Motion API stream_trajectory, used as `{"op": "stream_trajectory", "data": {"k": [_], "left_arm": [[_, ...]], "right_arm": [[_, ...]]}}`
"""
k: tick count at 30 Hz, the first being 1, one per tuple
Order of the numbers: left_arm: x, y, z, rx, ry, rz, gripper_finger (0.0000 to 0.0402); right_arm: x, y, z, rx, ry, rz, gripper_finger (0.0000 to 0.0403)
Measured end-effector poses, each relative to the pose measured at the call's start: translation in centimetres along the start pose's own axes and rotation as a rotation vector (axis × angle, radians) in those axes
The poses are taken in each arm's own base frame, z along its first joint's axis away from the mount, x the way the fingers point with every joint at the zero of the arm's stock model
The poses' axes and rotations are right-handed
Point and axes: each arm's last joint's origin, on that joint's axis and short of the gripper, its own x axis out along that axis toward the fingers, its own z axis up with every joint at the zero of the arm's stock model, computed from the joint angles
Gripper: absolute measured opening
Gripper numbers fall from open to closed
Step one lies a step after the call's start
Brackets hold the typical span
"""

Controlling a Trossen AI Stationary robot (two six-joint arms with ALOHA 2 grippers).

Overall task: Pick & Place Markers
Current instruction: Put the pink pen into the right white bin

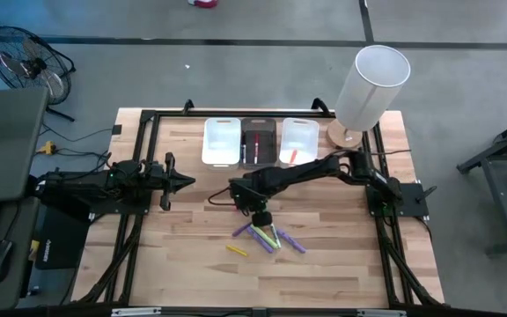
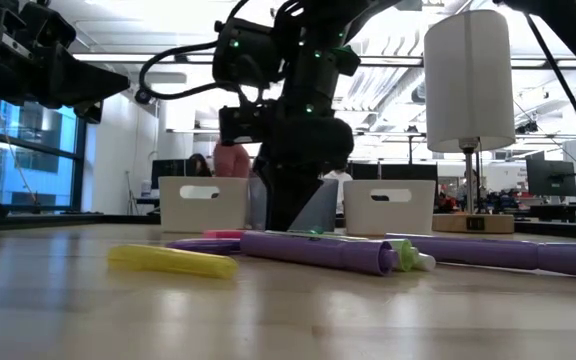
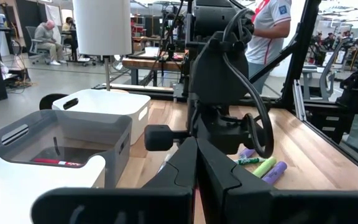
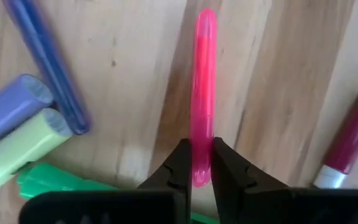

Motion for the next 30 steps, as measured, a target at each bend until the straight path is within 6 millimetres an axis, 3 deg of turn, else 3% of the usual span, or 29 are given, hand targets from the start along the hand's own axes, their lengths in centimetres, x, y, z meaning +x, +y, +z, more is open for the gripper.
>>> {"op": "stream_trajectory", "data": {"k": [11,30], "left_arm": [[0.0,0.0,0.0,0.0,0.0,0.0,0.0001],[0.0,0.0,0.0,0.0,0.0,0.0,0.0001]], "right_arm": [[-3.9,-0.1,1.0,0.047,-0.07,-0.007,0.0028],[-12.1,-0.8,-2.1,0.204,0.026,-0.053,0.0028]]}}
